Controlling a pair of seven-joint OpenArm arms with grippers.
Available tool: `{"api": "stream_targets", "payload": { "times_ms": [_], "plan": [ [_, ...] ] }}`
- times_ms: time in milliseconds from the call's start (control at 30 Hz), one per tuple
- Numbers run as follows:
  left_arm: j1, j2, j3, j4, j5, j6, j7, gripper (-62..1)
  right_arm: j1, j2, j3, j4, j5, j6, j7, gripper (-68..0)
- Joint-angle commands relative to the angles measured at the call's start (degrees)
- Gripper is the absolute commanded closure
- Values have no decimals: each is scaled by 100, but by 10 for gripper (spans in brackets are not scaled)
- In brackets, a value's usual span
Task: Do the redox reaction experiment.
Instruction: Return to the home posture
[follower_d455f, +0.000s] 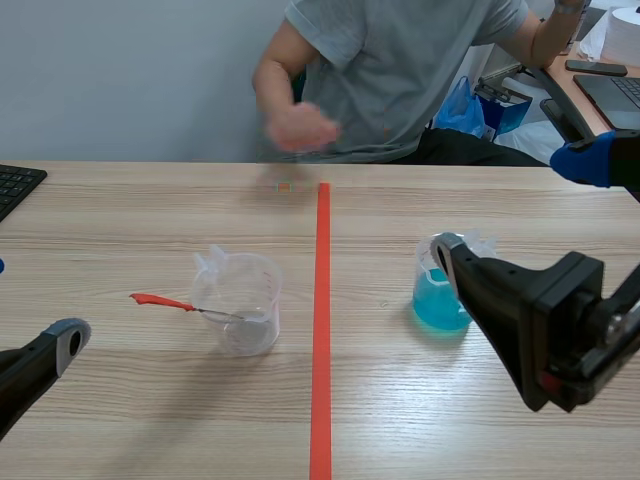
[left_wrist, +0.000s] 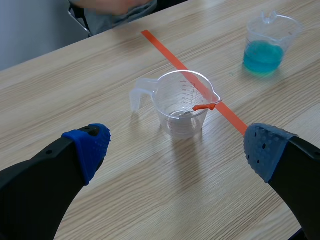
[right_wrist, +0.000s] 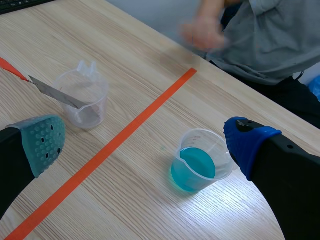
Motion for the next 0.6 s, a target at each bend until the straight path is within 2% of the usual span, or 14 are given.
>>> {"api": "stream_targets", "payload": {
  "times_ms": [0, 567],
  "plan": [
    [-17, 26, 0, 105, -37, 31, -122, -572, 52, 11, 28, -2, 42, -2, 63, -679],
    [-17, 26, 0, 133, -37, 28, -164, -572, 52, 11, 28, -2, 39, -2, 39, -679]
  ]
}}
